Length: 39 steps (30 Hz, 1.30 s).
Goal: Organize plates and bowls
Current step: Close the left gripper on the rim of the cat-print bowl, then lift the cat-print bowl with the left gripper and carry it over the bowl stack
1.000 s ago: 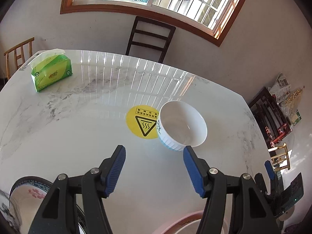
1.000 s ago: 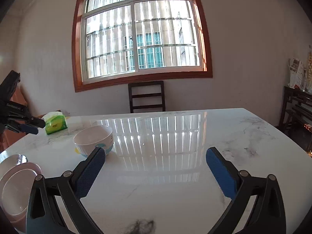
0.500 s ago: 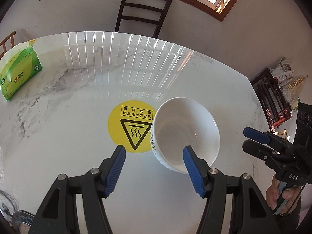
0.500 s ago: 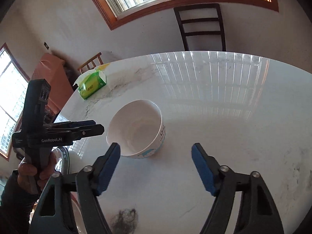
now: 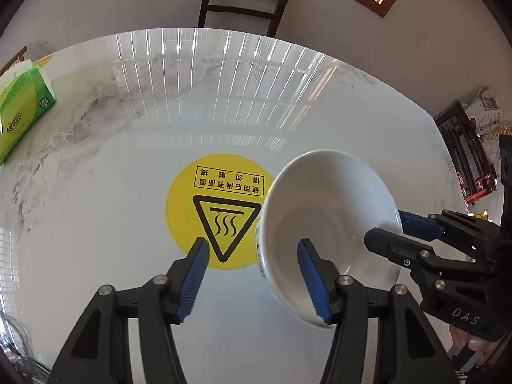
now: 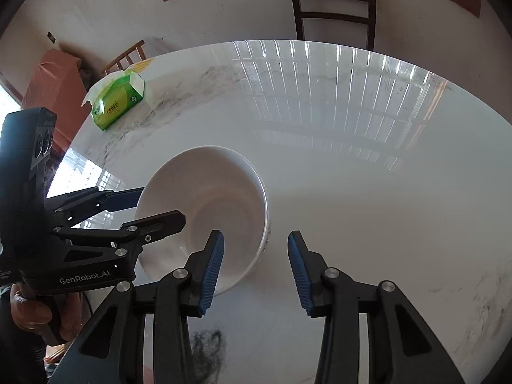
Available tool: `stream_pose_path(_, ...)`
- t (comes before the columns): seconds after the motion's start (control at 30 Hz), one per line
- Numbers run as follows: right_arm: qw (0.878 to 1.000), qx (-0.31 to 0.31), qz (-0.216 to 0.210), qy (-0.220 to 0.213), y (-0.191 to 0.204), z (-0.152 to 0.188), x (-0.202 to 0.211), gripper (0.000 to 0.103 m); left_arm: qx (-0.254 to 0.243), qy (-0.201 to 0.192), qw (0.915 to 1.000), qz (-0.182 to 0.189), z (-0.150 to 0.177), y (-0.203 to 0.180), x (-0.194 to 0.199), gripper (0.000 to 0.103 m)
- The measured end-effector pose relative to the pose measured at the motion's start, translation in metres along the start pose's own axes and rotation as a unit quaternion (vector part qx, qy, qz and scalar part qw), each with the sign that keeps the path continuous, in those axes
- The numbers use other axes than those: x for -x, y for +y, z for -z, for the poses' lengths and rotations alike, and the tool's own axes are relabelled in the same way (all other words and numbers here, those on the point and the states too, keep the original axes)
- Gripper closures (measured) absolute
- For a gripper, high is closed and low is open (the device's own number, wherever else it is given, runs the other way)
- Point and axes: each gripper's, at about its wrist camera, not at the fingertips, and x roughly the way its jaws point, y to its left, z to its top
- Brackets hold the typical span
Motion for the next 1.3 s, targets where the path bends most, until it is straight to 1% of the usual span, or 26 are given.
stream_pose_path(0.03, 1.0, 0.002, -0.002, 0.008, 0.001, 0.001, -0.004, 0.087, 0.004, 0.007, 0.9999, 0.014, -0.001, 0.002, -0.004, 0.076)
stream_pose_path(0.07, 1.0, 0.004, -0.004, 0.009, 0.002, 0.0, -0.005, 0.088, 0.005, 0.012, 0.9999, 0.008, -0.001, 0.002, -0.006, 0.084)
stream_pose_path(0.1, 1.0, 0.007, -0.005, 0.011, 0.004, -0.002, -0.006, 0.088, -0.001, 0.012, 0.9999, -0.005, -0.002, -0.001, -0.007, 0.09)
stream_pose_path(0.13, 1.0, 0.011, -0.005, 0.015, 0.006, -0.004, -0.008, 0.088, -0.014, 0.01, 0.9994, -0.029, -0.001, -0.007, -0.006, 0.09)
stream_pose_path(0.17, 1.0, 0.008, -0.004, 0.017, 0.006, -0.004, -0.008, 0.088, -0.027, 0.006, 0.9985, -0.047, -0.001, -0.011, -0.005, 0.091)
stream_pose_path(0.2, 1.0, 0.001, -0.007, 0.019, 0.005, -0.005, -0.009, 0.088, -0.034, 0.004, 0.9978, -0.057, -0.001, -0.014, -0.005, 0.091)
stream_pose_path(0.23, 1.0, -0.006, -0.012, 0.021, 0.002, -0.006, -0.009, 0.089, -0.034, 0.006, 0.9977, -0.058, -0.001, -0.015, -0.004, 0.091)
stream_pose_path(0.37, 0.998, -0.042, -0.044, 0.034, -0.006, -0.002, -0.008, 0.09, -0.02, 0.012, 0.999, -0.039, 0.0, -0.01, 0.0, 0.09)
stream_pose_path(0.53, 0.997, -0.052, -0.052, 0.035, -0.002, 0.005, -0.002, 0.09, -0.016, 0.009, 0.9992, -0.036, 0.01, -0.004, 0.014, 0.09)
stream_pose_path(0.6, 0.996, -0.058, -0.06, 0.034, -0.003, 0.007, 0.004, 0.092, -0.012, 0.006, 0.9994, -0.032, 0.012, -0.005, 0.022, 0.09)
stream_pose_path(0.7, 0.995, -0.062, -0.068, 0.03, -0.001, 0.01, 0.015, 0.092, -0.012, 0.0, 0.9994, -0.031, 0.014, -0.009, 0.031, 0.091)
stream_pose_path(0.73, 0.996, -0.058, -0.062, 0.028, 0.002, 0.011, 0.018, 0.092, -0.014, -0.001, 0.9994, -0.032, 0.015, -0.01, 0.034, 0.091)
stream_pose_path(0.8, 0.996, -0.062, -0.066, 0.028, 0.006, 0.013, 0.022, 0.092, -0.015, -0.006, 0.999, -0.041, 0.017, -0.013, 0.04, 0.091)
stream_pose_path(0.93, 0.994, -0.071, -0.074, 0.024, 0.009, 0.018, 0.032, 0.092, -0.001, -0.006, 0.9996, -0.029, 0.021, -0.013, 0.051, 0.091)
stream_pose_path(1.1, 0.991, -0.085, -0.098, 0.027, 0.015, 0.03, 0.047, 0.092, 0.001, -0.012, 0.9996, -0.025, 0.036, -0.013, 0.081, 0.091)
stream_pose_path(1.3, 0.988, -0.089, -0.12, 0.028, 0.027, 0.055, 0.073, 0.091, -0.008, -0.019, 0.9995, -0.024, 0.06, -0.027, 0.111, 0.091)
